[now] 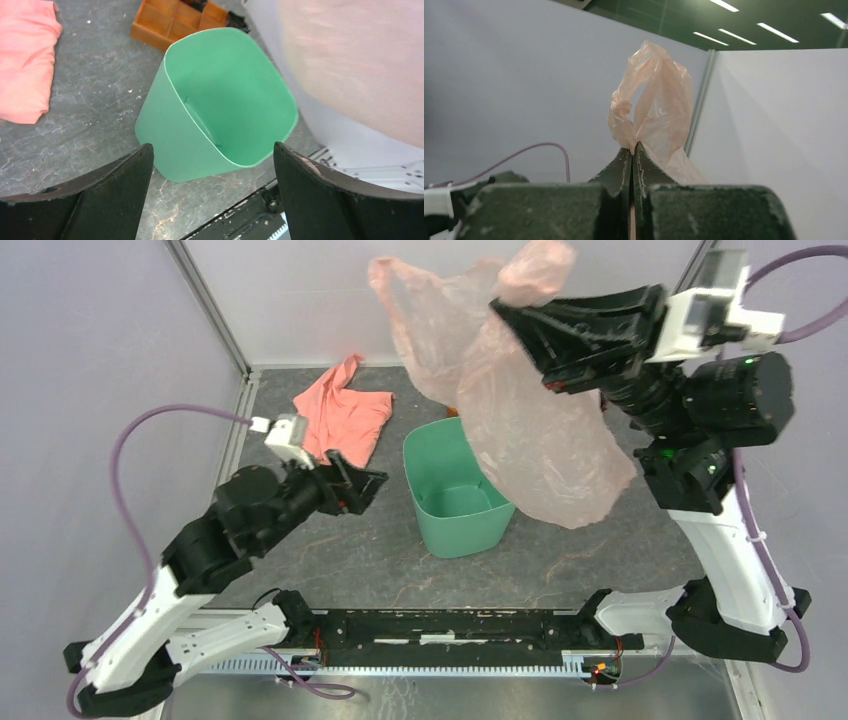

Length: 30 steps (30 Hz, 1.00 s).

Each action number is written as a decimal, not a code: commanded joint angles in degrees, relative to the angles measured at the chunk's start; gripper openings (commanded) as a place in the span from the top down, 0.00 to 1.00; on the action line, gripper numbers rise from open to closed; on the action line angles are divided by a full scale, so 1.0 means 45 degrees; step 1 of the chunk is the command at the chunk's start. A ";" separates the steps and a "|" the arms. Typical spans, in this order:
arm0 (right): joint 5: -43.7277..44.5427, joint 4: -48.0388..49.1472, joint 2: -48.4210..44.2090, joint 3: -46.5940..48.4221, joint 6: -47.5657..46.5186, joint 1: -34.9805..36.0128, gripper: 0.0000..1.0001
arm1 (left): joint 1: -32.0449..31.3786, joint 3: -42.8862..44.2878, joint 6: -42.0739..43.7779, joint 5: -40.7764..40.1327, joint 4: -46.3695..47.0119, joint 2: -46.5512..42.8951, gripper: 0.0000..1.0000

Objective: Put the trash bags into the trash bin

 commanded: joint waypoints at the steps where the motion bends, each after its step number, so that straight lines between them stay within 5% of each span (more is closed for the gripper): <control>1: -0.2555 0.1785 -0.0666 -0.2099 -0.0380 0.0014 1.00 | 0.0020 0.0630 -0.0172 0.0568 -0.0529 -0.1107 0.03; 6: -0.0600 0.1128 -0.2273 -0.5167 -0.1513 -0.0014 1.00 | 0.0020 0.2242 -0.0472 -0.0440 -0.0688 -0.1626 0.00; 15: -0.2439 0.0931 -0.3841 -0.6564 -0.1514 -0.0021 1.00 | 0.0020 0.4355 -0.1458 -0.4894 -0.0882 0.1168 0.00; 23: -0.3276 0.0121 -0.4613 -0.6879 -0.1457 -0.0022 1.00 | 0.0020 0.2777 -0.0159 -0.4394 0.4153 0.1121 0.00; 30: -0.3697 -0.0392 -0.4895 -0.6969 -0.1515 -0.0014 1.00 | 0.0020 0.3309 -0.0299 -0.3811 0.4330 0.2209 0.00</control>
